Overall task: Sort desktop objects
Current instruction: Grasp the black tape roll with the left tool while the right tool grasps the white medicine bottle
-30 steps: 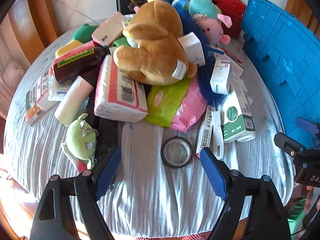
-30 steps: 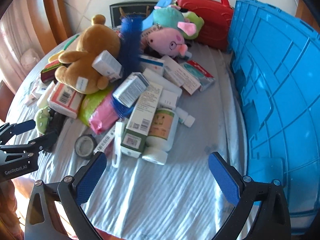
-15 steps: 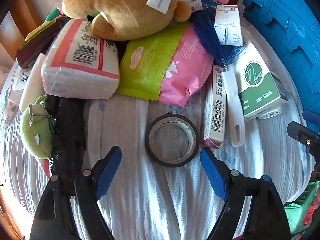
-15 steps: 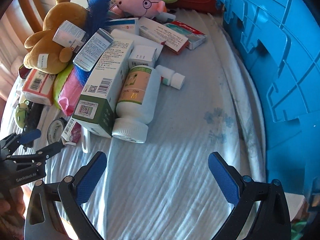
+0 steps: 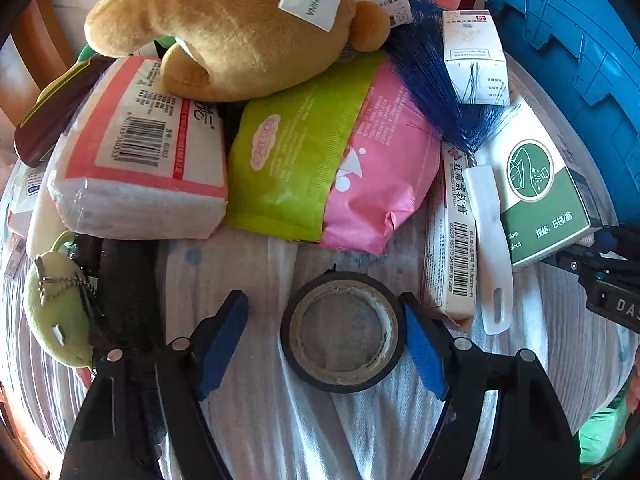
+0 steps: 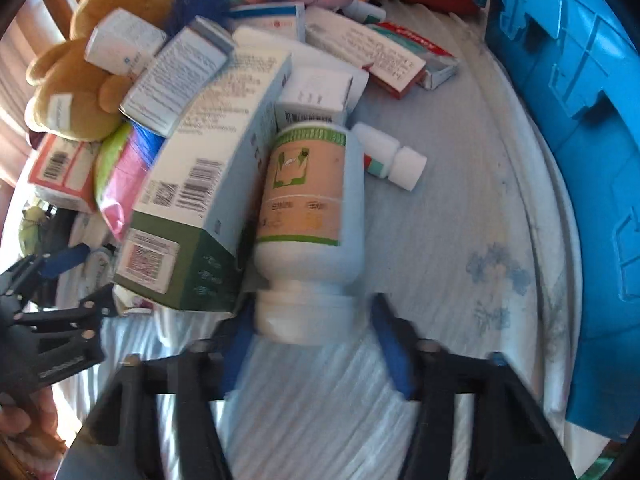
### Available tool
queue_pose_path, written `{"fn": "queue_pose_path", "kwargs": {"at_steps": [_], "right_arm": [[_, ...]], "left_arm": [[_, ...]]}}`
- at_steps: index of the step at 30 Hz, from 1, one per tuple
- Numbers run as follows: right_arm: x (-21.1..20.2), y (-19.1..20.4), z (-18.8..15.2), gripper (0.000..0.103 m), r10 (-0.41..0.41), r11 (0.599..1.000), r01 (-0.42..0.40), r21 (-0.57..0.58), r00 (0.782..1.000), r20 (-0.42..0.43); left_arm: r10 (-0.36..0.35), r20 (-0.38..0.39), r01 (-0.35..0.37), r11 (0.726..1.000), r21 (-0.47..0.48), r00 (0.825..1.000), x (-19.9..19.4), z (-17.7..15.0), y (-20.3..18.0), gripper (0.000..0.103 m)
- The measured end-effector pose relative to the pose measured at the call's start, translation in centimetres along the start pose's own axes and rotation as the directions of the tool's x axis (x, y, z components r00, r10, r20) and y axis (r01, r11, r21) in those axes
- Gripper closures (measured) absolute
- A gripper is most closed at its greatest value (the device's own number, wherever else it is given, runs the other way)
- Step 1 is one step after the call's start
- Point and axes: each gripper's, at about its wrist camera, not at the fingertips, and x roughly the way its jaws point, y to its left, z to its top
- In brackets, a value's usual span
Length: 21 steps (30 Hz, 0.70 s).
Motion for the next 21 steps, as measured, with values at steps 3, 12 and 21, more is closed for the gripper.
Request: {"fn": "queue_pose_path", "kwargs": {"at_steps": [3,12,21], "right_arm": [[0.2,-0.3,-0.5,0.059,-0.009,1.0,0.009,0.003,1.0,-0.01],[-0.6,-2.0,-0.2,0.057,-0.001,1.0,0.0,0.021,1.0,0.008],[0.1,-2.2,2.3,0.037,0.01,1.0,-0.01,-0.002,0.999,0.034]], "left_arm": [[-0.006,-0.005,0.006,1.0,0.008,1.0,-0.3,-0.3,-0.2,0.041],[-0.002,-0.004,0.002,1.0,0.013,1.0,-0.8,-0.3,-0.9,0.047],[0.011,-0.005,-0.012,0.999,-0.03,1.0,-0.6,0.6,-0.9,0.047]]}}
